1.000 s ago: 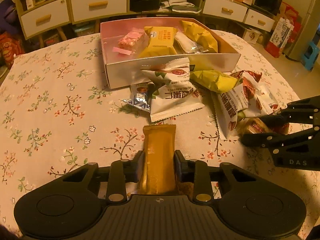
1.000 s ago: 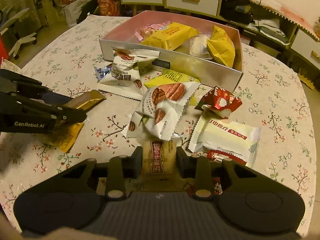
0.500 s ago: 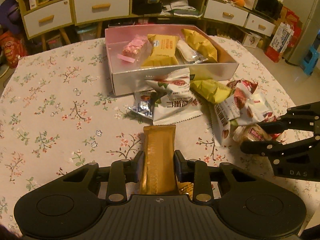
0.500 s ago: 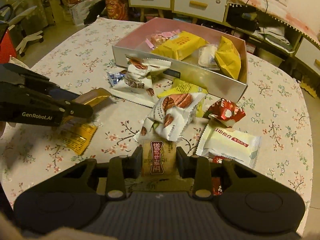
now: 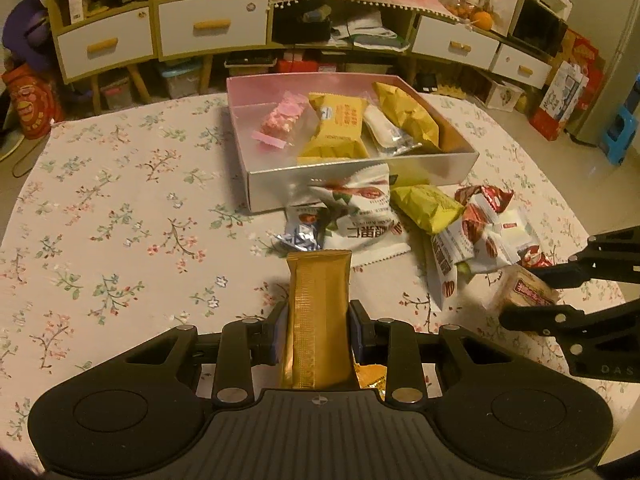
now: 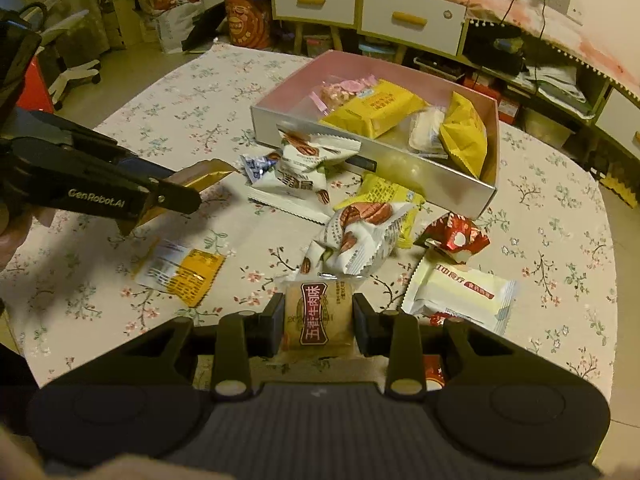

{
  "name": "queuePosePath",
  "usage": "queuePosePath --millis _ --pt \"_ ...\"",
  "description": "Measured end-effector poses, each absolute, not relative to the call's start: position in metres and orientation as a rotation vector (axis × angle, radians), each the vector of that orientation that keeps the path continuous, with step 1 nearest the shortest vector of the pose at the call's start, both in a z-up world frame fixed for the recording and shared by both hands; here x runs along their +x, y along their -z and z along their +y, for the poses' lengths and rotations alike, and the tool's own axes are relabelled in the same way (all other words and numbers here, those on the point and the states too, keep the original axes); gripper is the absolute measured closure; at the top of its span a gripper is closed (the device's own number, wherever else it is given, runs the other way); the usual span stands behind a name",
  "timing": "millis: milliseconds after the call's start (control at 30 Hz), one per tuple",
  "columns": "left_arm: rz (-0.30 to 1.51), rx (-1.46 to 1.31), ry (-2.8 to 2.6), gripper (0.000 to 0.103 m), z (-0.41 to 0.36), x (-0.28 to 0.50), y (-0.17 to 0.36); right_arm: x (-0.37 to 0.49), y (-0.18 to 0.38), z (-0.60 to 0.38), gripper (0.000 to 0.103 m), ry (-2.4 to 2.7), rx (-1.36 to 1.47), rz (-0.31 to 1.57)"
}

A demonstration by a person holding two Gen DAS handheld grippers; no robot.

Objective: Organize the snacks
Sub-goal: 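Lift the gold bar and brown pack and carry both over the pink box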

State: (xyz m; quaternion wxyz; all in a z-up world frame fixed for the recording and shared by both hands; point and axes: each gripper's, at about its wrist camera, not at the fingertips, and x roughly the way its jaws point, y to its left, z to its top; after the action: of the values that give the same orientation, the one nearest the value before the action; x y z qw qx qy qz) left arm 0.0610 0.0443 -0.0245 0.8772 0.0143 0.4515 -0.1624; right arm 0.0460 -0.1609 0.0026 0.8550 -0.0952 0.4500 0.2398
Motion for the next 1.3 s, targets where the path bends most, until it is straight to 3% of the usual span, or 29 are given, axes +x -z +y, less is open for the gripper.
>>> queuePosePath --millis 600,967,1300 --pt "0.891 -0.004 0.329 0.074 0.05 0.075 0.002 0.053 -0.037 -0.147 0.071 -0.547 -0.158 0.866" --pt "0.853 0.025 0.327 0.074 0.042 0.137 -0.015 0.126 -0.04 -0.15 0.071 -0.459 -0.157 0.83" --pt "0.937 -0.046 0.329 0.074 0.036 0.207 0.003 0.182 -0.017 -0.158 0.071 -0.38 -0.126 0.857"
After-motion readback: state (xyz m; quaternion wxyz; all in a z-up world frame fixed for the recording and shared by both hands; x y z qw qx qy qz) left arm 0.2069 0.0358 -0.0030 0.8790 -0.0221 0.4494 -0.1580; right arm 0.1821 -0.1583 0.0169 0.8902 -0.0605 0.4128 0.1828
